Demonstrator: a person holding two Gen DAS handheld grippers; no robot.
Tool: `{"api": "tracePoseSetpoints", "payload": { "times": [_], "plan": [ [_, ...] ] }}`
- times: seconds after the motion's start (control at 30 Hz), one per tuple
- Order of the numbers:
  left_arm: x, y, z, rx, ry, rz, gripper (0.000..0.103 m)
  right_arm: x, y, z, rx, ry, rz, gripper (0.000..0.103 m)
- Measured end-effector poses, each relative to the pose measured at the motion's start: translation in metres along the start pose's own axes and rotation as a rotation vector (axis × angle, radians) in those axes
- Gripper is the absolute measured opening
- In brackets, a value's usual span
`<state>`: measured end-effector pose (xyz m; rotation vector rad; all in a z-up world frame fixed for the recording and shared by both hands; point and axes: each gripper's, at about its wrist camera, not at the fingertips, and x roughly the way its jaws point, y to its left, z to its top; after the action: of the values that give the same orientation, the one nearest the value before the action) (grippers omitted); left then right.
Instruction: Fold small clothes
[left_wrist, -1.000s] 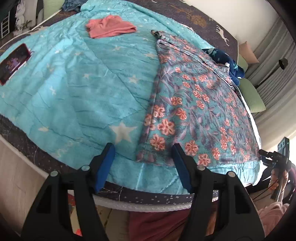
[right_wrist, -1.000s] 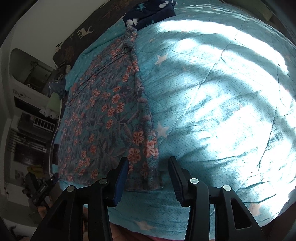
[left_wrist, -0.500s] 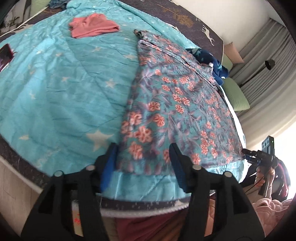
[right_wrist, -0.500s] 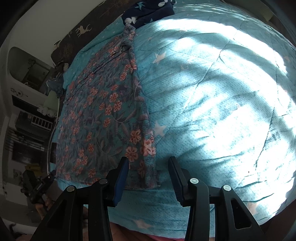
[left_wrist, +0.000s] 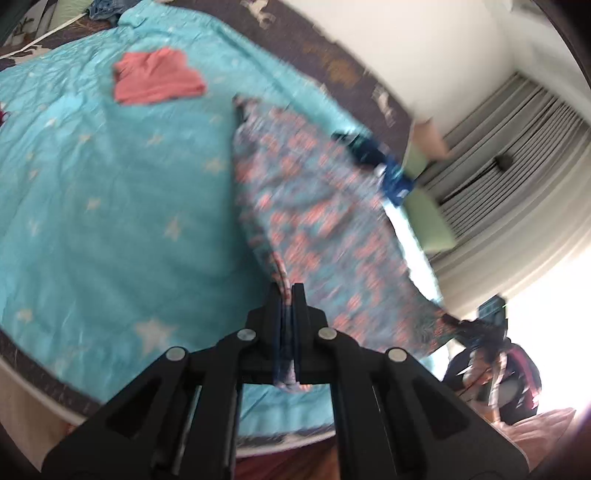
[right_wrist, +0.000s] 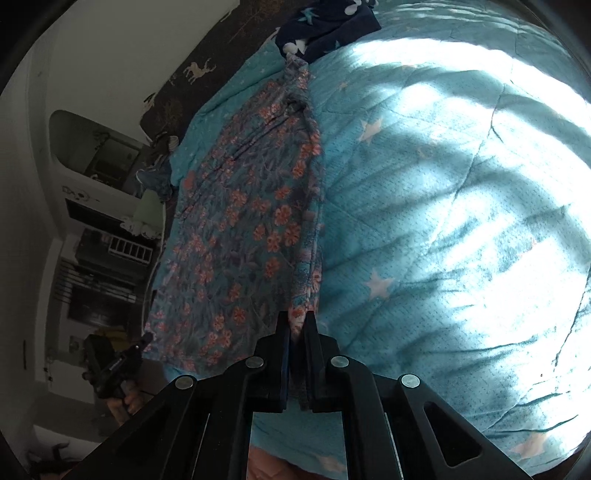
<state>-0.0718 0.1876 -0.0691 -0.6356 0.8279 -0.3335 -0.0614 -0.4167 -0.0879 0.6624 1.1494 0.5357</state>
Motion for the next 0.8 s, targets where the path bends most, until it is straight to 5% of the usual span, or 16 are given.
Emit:
{"api": "tracePoseSetpoints", "payload": {
  "times": [0.33,0.6,0.8],
  "plan": [
    [0.013,-0.052,0.118,0.095,-0.129,-0.004,0.006,-0.035,0.053,0.098,-0.093,-0.114,0.222,0.005],
    [0.079,-0.068,0.248,0.111,-0.202,0.080,0.006,-0.008,0.091,0.238,-0.144,-0.231,0.201,0.006],
    [0.195,-0.023,0.328,0.031,-0.134,0.238,0.006,0.076,0.066,0.345,-0.078,-0.278,0.060,0.008]
  ]
}}
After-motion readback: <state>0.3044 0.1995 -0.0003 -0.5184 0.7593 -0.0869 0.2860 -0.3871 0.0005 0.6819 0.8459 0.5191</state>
